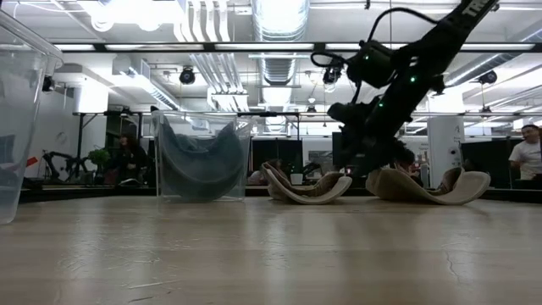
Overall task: Pick & Place hat
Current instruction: Put the left brown cap into the bottom transparent bin
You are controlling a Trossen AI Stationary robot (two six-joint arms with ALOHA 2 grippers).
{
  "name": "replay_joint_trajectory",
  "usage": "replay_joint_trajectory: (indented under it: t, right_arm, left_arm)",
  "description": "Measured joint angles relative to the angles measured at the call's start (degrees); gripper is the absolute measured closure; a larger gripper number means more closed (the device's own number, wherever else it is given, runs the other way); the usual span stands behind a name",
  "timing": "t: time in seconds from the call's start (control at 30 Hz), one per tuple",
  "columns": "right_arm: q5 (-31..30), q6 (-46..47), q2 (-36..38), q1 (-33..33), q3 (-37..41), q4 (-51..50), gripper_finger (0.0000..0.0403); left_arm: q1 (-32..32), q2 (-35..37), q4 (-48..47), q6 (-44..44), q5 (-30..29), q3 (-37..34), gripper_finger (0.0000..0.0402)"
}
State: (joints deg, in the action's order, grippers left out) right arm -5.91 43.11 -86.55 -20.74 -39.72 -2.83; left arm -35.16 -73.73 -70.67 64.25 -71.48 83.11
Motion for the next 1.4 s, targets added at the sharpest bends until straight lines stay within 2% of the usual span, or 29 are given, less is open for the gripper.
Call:
replay_joint_trajectory:
  t: [0.2,0.3,0.4,0.6,0.63,0.97,1.4]
  right_arm:
    - [2.96,-0.89,-3.5,-2.66,0.0,4.18,0.019]
    - [2.99,-1.33,-4.58,-2.88,0.0,5.08,0.0208]
    - [2.99,-2.01,-4.95,-2.92,0.0,4.98,0.025]
    - [3.16,-3.91,-4.67,-2.98,-0.01,5.12,0.0375]
    - [3.17,-4.12,-4.33,-2.97,-0.04,5.16,0.0381]
    - [2.45,-4.98,2.36,-2.89,0.0,1.49,0.0389]
    - [-7.81,-8.2,24.6,-1.81,0.02,-7.16,0.039]
  left_arm:
    - [0.13,0.0,0.0,0.08,-0.06,-0.01,0.0317]
    - [0.13,0.0,0.0,0.11,0.0,-0.01,0.0317]
    - [0.13,0.0,0.0,0.11,0.0,0.0,0.0317]
    - [0.13,0.0,0.0,0.14,0.0,-0.01,0.0317]
    - [0.13,0.0,0.0,0.11,0.0,-0.01,0.0316]
    - [0.17,0.0,0.0,0.07,-0.17,-0.02,0.0316]
    - [0.2,0.0,0.02,0.39,-0.43,-0.02,0.0316]
